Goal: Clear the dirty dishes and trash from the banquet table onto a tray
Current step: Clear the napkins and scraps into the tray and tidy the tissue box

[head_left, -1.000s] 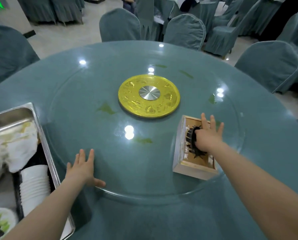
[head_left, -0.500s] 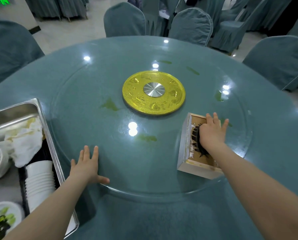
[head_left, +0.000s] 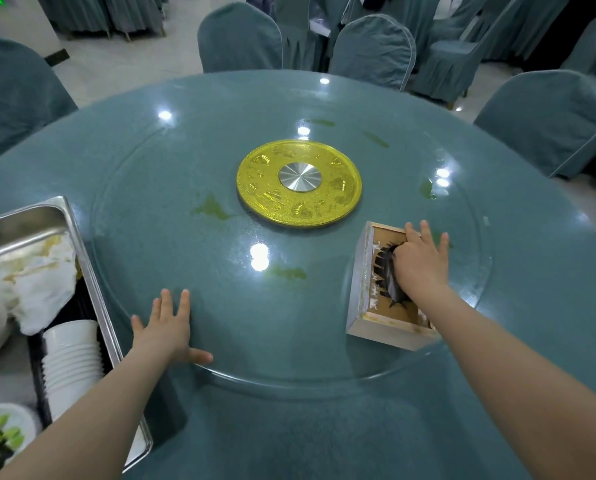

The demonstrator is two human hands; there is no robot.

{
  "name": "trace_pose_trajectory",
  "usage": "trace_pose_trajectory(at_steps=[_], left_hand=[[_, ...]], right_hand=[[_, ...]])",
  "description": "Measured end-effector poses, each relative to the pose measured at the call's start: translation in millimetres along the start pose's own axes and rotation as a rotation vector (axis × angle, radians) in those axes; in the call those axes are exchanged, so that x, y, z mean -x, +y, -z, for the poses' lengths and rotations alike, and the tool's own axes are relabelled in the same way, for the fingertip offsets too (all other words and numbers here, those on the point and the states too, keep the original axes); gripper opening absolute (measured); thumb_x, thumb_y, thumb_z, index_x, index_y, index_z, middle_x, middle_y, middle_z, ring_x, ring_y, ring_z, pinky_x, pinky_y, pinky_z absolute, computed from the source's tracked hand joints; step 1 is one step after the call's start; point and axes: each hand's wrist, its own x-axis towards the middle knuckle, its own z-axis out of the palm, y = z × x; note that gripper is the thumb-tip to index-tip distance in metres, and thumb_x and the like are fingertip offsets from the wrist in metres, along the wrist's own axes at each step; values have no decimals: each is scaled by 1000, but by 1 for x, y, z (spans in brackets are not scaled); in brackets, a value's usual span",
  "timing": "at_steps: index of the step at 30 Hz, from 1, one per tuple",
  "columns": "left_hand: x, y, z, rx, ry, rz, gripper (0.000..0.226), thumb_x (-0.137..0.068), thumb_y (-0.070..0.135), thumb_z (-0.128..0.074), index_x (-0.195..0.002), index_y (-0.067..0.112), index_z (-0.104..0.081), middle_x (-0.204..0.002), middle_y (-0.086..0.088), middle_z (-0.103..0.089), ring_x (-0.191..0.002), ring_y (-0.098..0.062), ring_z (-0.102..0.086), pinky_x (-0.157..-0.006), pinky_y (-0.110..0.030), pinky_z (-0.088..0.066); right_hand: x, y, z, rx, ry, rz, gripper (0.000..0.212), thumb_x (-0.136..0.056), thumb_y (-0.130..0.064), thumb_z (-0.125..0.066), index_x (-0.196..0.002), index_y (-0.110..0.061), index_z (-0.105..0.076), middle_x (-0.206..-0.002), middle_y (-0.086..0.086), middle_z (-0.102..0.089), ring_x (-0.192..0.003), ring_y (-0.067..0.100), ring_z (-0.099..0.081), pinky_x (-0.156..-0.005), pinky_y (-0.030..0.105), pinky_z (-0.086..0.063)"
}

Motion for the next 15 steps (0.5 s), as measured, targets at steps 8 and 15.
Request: trace_pose_trajectory(at_steps=[8,15], left_hand=[[5,5,1,16,-1,1,140,-63,70,-71,-146,17,27,-155,-17,28,-147,-30,14,-115,-58,-4],[10,12,-2,33,-10,1,139,-64,71,-70,-146,17,28,-155,-17,28,-146,-30,16,-115,-58,-4]], right_hand=[[28,13,14,-1022,332,-267,15,-102,-25,-31,-99,-15,-42,-83,-7,-49,-79,19,-48,-60,32,-32],[31,48,19,-1009,344,-423,25,-90,-41,-50,-89,-16,-48,-74,-7,-49,-69,18,-49,-53,28,-31]])
